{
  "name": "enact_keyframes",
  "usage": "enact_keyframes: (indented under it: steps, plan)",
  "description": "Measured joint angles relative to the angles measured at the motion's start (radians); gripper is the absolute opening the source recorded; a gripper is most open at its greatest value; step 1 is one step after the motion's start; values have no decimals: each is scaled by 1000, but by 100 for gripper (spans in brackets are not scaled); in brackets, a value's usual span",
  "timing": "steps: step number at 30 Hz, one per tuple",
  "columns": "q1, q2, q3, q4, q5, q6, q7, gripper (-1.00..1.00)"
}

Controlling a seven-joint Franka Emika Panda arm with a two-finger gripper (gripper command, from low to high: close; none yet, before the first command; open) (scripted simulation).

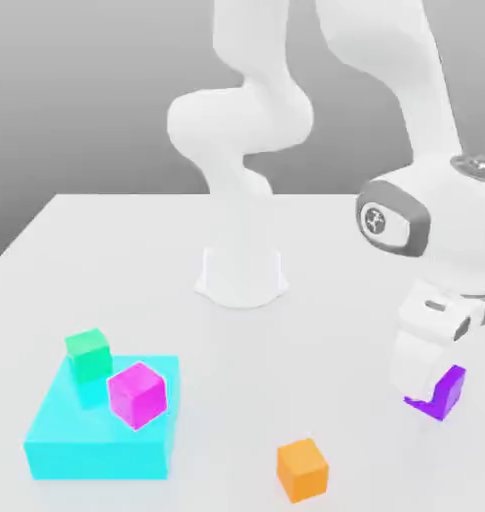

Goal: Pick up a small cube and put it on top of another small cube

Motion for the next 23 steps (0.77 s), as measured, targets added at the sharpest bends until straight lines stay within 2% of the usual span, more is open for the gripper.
enact_keyframes:
  steps: [5,14,19,20,23]
  plan:
    - [-263,-159,-143,-47,-9,-102,7,-100]
    - [-572,-410,-402,-134,-18,-267,15,-100]
    - [-584,-288,-443,-169,22,-114,-15,-100]
    - [-580,-261,-448,-175,27,-81,-19,100]
    - [-580,-261,-448,-175,27,-81,-19,100]
